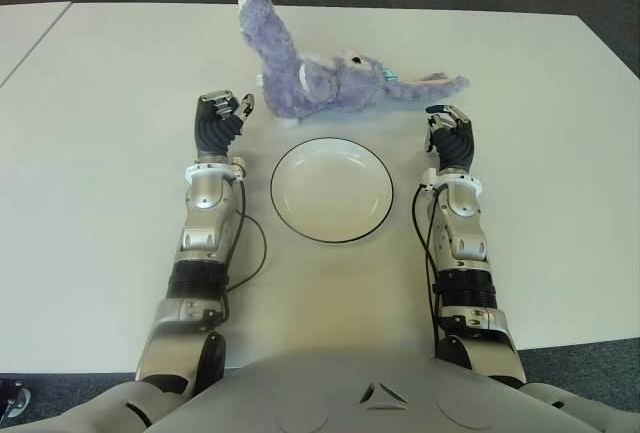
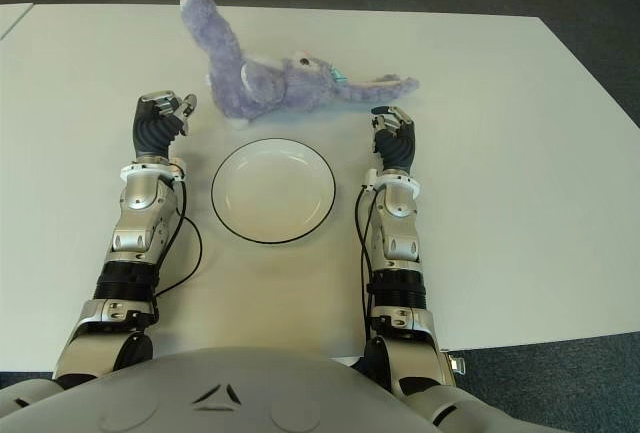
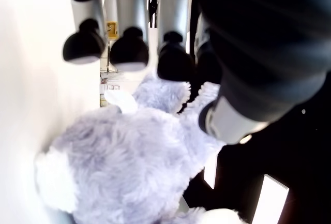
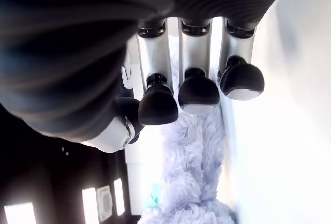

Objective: Put the doll into the plate.

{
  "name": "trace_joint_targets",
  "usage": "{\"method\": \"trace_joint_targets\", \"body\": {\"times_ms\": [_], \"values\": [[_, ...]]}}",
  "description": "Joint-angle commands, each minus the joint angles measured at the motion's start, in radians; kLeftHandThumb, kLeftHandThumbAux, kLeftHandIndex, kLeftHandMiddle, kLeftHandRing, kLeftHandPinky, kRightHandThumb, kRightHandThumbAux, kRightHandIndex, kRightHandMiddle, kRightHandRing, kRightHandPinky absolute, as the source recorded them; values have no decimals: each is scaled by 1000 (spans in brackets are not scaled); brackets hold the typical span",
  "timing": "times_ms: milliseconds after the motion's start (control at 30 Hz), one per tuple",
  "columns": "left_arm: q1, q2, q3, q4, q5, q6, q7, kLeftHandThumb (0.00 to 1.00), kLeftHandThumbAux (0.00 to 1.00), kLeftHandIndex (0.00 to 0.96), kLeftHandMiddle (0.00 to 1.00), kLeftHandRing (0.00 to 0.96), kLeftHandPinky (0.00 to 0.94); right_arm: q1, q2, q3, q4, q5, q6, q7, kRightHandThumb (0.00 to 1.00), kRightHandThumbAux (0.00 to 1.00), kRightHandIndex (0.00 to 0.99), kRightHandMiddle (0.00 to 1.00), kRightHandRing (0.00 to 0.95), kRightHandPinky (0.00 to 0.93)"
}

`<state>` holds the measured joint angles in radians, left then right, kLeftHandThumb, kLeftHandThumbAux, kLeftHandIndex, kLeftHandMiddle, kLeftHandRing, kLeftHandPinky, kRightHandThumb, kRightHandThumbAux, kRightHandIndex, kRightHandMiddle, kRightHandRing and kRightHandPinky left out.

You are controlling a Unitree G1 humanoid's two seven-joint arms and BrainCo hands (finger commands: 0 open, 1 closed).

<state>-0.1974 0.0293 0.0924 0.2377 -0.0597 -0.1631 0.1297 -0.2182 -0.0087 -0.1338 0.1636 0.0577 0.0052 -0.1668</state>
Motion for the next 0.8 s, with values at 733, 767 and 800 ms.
{"method": "trace_joint_targets", "body": {"times_ms": [733, 767, 800], "values": [[116, -38, -4, 90, 0, 22, -11, 390, 784, 772, 839, 847, 823, 52, 36, 1, 72, -20, 31, -67, 710, 714, 442, 835, 829, 816], [116, -38, -4, 92, 0, 21, -12, 392, 783, 771, 839, 847, 822, 51, 36, 1, 74, -21, 30, -70, 710, 714, 442, 835, 830, 819], [116, -38, -4, 93, -1, 20, -13, 393, 782, 771, 838, 846, 820, 51, 36, 1, 75, -22, 29, -72, 710, 714, 442, 835, 830, 820]]}}
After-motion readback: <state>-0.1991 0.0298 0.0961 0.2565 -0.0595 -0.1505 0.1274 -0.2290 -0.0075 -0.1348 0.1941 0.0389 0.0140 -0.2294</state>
